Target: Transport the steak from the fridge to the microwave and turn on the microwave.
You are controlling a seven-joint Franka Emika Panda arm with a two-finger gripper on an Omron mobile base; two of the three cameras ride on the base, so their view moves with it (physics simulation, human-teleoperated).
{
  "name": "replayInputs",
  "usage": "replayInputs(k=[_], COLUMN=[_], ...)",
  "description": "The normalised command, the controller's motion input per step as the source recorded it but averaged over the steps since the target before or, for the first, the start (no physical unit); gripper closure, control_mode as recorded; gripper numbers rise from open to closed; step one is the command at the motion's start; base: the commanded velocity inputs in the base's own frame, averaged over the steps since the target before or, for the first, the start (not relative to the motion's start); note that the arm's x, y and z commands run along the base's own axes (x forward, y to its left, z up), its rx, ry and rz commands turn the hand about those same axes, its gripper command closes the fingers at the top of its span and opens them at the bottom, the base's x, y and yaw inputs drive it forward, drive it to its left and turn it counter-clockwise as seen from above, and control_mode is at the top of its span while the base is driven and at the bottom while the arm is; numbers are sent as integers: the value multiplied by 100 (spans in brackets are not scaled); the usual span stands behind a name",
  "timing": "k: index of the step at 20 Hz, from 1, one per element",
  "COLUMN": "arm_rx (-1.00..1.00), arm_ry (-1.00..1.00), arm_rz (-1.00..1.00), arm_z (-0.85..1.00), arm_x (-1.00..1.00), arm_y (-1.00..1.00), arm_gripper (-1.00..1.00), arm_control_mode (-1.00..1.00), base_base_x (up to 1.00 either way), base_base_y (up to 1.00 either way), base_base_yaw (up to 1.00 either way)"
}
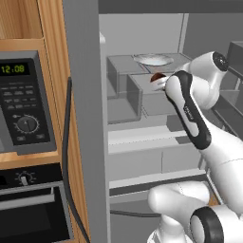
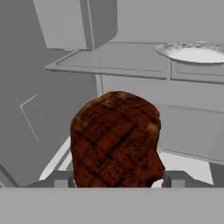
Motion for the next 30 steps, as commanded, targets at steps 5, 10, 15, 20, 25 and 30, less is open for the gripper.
replayInputs(k=[5,10,15,20,25,30], arm_rx=[-4,0,0,0,0,0], arm_ry=[-2,1,0,0,0,0], arm_rz=[-15,-1,0,0,0,0], arm_z=[0,0,0,0,0,0], arm_x=[-47,0,0,0,0,0], arm_y=[-1,0,0,0,0,0], arm_gripper=[100,100,100,100,100,100], arm_control_mode=[-100,-100,100,100,100,100], base_base_x=[0,0,-22,-63,-72,-87], base_base_y=[0,0,0,0,0,12], base_base_yaw=[0,0,0,-8,-11,-2])
